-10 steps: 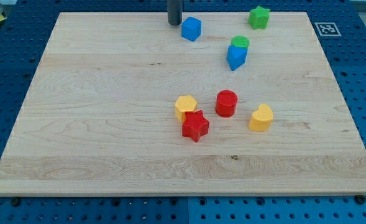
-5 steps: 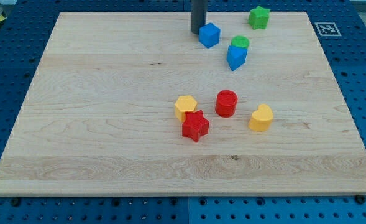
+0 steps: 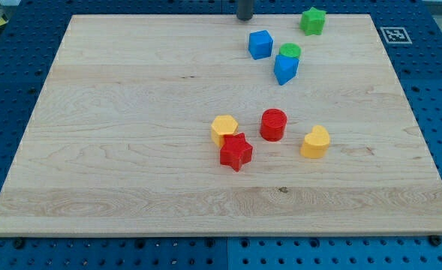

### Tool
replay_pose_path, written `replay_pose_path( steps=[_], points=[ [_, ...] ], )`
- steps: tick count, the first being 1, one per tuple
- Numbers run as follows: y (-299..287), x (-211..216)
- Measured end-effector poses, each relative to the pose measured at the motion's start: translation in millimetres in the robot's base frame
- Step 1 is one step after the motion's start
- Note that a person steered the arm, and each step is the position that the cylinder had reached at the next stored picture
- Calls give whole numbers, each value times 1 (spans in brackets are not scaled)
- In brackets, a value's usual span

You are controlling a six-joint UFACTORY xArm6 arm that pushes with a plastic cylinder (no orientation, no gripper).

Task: Push the green star into the green circle

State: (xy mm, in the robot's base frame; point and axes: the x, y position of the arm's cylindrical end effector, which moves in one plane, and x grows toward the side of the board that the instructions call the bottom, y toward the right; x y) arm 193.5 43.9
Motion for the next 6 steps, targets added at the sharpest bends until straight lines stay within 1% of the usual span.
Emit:
replay_pose_path(
  steps=[1, 3, 4, 5, 6],
  points=[
    [0, -1],
    [34, 0],
    [42, 0],
    [94, -1],
    [132, -1]
  ],
)
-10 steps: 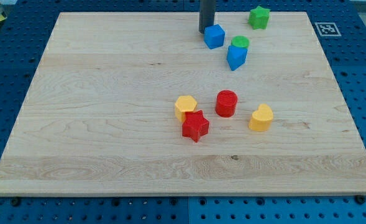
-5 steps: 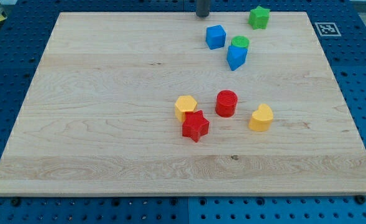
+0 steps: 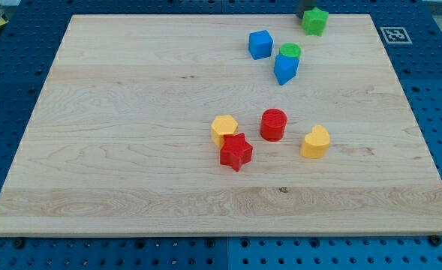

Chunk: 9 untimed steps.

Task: Push the green star into the green circle

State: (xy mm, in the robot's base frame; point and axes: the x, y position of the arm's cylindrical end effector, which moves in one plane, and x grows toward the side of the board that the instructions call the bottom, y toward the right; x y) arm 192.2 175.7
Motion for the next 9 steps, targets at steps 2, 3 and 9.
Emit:
replay_pose_path(
  steps=[2, 3, 9],
  points=[
    [22, 3],
    [32, 21],
    [14, 112]
  ],
)
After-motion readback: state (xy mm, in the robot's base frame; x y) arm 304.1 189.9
